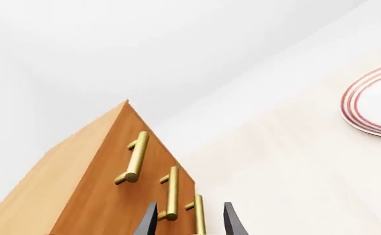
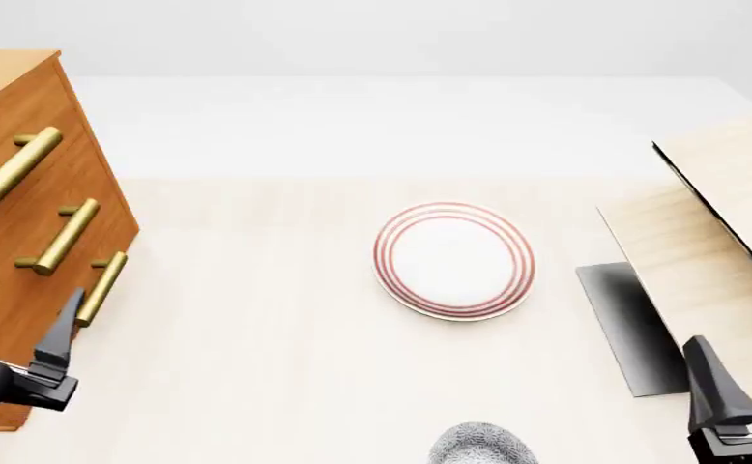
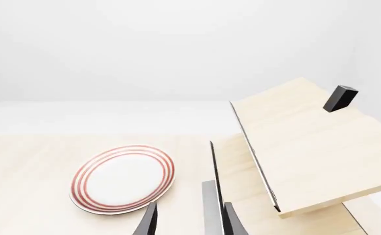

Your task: Open the top drawer of the cabinet and put the bowl in it.

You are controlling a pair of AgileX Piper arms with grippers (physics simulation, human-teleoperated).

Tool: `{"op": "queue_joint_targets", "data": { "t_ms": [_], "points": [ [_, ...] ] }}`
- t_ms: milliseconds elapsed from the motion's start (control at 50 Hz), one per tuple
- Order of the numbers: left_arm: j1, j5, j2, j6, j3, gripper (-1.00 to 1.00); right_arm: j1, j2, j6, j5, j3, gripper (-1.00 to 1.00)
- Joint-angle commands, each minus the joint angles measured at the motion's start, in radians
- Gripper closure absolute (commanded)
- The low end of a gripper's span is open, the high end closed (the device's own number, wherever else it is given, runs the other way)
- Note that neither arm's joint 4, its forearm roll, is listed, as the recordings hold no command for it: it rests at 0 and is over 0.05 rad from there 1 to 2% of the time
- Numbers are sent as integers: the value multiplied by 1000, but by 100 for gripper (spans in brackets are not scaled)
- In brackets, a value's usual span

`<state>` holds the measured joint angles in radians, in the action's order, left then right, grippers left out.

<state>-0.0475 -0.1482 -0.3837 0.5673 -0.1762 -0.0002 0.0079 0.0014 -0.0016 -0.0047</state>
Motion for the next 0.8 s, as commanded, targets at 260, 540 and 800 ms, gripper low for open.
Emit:
{"op": "queue_joint_targets", "data": {
  "t_ms": [260, 540, 800],
  "points": [
    [21, -160, -242, 377, -72, -100, 0, -1, 0, 1, 0, -100],
    [19, -312, -425, 629, -116, -100, 0, -1, 0, 1, 0, -100],
    [50, -429, -550, 774, -120, -100, 0, -1, 0, 1, 0, -100]
  ]
}}
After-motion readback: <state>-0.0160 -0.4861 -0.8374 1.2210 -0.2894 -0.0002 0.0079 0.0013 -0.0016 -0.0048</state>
